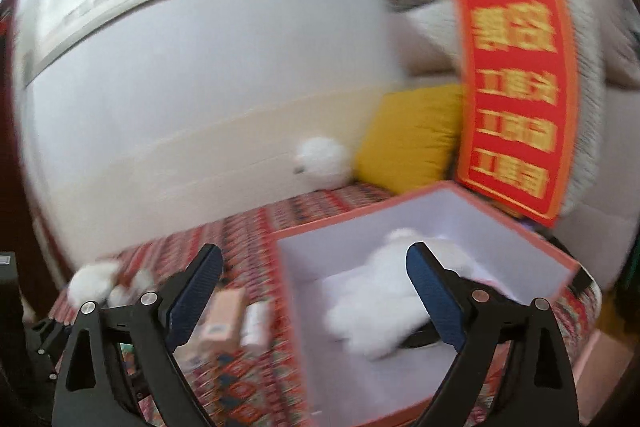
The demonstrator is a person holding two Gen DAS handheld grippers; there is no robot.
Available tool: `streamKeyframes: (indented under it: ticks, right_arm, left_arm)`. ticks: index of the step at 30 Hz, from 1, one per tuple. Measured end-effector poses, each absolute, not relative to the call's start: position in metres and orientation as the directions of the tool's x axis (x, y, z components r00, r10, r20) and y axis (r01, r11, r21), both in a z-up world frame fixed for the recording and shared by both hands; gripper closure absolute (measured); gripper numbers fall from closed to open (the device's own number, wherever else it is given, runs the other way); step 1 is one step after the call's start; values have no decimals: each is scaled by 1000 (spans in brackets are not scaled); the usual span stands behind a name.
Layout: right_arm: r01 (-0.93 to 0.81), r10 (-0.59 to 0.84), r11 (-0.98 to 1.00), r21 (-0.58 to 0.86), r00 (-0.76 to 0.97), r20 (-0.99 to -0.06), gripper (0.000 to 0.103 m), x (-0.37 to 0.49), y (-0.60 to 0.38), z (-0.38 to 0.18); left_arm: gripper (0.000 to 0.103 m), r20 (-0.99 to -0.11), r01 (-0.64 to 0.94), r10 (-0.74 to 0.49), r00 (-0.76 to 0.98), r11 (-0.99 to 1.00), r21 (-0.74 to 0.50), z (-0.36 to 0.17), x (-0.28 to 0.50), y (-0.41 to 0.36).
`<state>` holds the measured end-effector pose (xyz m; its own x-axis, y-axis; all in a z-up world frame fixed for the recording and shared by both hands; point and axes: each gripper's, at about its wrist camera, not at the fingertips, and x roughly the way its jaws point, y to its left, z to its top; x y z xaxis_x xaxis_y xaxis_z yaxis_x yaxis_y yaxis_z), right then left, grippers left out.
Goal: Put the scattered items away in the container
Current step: 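Grasp the teal foam pad with left tool while right tool grasps the black glove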
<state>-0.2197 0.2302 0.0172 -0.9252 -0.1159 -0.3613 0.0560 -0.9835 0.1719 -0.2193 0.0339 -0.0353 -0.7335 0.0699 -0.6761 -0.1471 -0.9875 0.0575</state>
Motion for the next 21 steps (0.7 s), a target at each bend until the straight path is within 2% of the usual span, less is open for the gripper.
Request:
streamKeyframes:
  ticks: [4,7,9,16,21]
  right_arm:
    - [210,-257,-965,157,-872,-416,7,-224,169,3]
    - [315,-374,-928,201,-786,-492,7,-234,123,-18]
    - [343,-399,-917,206,-749,-529,7,-241,102,-31]
    - [394,-415,-900,186,-646,-640,7,-267,35,-72]
    - [425,-403,-891,161,-577,-710,7,-289,-10,-104]
  left_arm:
    - [4,-710,-79,-12,-704,-992,95,-61,-190,-34]
    - [4,-721,-56,-77,-688,-986,158,-77,-176,-76]
    - [4,-730,-54,-100,-676,-981,185,-89,-169,-105]
    - [4,-817,-191,-30,-576,-967,170,-137,-175,-151]
    - [4,-850,-315,33,-526,-936,159,-157,-193,-145]
